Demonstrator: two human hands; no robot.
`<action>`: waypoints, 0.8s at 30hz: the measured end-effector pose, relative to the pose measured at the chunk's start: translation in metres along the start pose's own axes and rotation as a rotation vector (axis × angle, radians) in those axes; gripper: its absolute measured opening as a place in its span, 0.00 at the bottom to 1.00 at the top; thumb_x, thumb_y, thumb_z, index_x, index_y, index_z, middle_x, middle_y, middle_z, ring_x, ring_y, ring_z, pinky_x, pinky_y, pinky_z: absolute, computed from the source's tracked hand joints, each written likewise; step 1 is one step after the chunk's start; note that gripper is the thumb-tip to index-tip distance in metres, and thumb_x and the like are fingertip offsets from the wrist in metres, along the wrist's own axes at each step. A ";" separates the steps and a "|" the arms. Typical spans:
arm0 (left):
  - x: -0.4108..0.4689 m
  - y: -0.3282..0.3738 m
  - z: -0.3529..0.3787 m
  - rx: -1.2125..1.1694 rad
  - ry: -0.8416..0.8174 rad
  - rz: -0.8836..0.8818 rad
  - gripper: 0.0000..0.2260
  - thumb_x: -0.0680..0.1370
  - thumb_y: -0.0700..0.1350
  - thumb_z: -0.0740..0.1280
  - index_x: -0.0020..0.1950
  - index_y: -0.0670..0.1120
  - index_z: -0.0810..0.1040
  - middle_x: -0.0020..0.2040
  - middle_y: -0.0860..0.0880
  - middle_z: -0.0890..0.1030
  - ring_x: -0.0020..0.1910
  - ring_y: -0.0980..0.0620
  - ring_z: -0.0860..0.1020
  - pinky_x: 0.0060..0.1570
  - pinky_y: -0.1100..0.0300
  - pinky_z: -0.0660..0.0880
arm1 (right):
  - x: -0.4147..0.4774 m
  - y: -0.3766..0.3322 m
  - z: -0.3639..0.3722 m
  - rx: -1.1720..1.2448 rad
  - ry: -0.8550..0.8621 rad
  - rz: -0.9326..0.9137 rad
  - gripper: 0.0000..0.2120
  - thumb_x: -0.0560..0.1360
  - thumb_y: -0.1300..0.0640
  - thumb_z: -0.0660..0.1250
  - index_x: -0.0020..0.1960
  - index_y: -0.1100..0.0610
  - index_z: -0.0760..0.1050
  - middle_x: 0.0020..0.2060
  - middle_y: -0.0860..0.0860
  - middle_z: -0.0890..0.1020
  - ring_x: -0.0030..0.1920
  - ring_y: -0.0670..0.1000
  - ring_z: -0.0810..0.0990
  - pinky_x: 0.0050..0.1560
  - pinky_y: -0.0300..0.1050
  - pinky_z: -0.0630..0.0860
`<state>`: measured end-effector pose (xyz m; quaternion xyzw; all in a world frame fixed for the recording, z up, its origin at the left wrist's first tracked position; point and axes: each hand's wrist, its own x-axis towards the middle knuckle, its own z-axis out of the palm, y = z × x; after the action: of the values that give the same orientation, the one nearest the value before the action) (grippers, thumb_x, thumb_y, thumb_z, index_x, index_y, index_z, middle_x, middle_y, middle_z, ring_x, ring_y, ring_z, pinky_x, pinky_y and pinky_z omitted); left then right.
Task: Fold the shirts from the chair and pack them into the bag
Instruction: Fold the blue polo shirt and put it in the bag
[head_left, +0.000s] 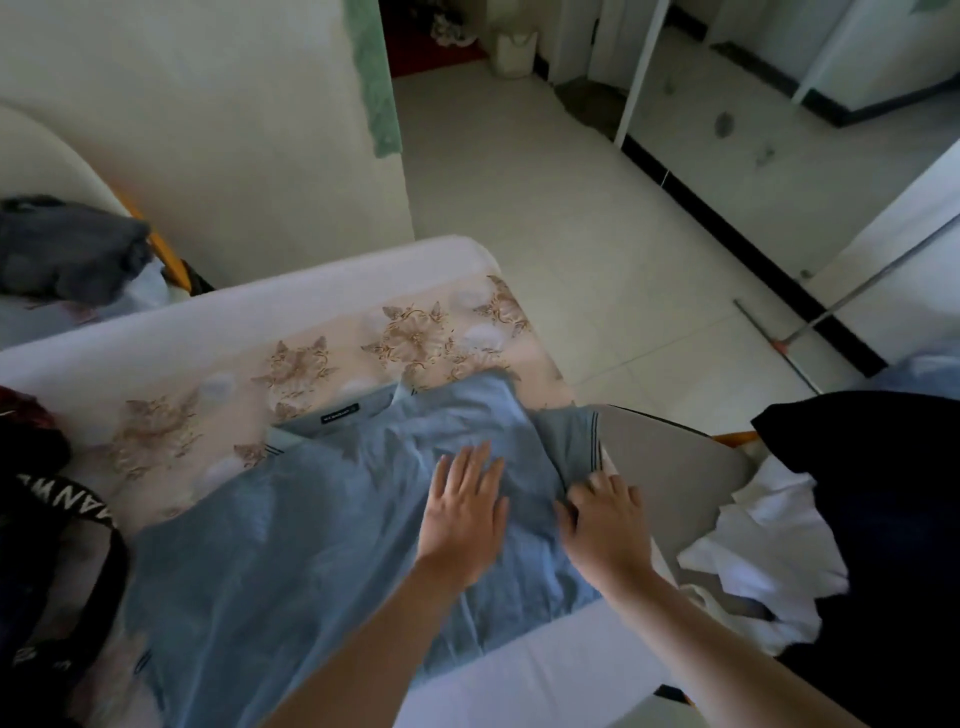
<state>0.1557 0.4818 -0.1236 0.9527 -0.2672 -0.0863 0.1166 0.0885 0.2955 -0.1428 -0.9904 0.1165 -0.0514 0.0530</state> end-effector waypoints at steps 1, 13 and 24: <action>-0.009 0.005 0.005 -0.018 0.002 0.025 0.22 0.79 0.54 0.57 0.69 0.45 0.73 0.72 0.44 0.71 0.71 0.42 0.70 0.73 0.42 0.61 | -0.002 0.001 -0.002 0.028 0.037 0.010 0.15 0.76 0.46 0.59 0.35 0.53 0.74 0.34 0.54 0.76 0.37 0.60 0.76 0.40 0.52 0.69; -0.014 0.012 0.011 0.057 0.040 0.277 0.19 0.76 0.61 0.62 0.61 0.52 0.77 0.66 0.48 0.74 0.67 0.45 0.72 0.66 0.47 0.64 | 0.003 0.034 -0.020 0.106 -0.092 0.164 0.07 0.77 0.49 0.65 0.48 0.52 0.75 0.40 0.52 0.81 0.40 0.58 0.80 0.42 0.50 0.72; 0.142 0.087 -0.025 0.056 -0.286 0.286 0.39 0.75 0.29 0.63 0.81 0.48 0.50 0.77 0.46 0.62 0.73 0.43 0.62 0.69 0.48 0.64 | 0.016 0.041 -0.015 0.400 -0.222 0.369 0.22 0.74 0.48 0.70 0.66 0.52 0.70 0.59 0.50 0.77 0.60 0.55 0.76 0.59 0.48 0.69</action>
<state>0.2389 0.3390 -0.0907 0.8861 -0.4156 -0.1957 0.0621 0.0932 0.2505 -0.1311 -0.9220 0.2759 0.0458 0.2679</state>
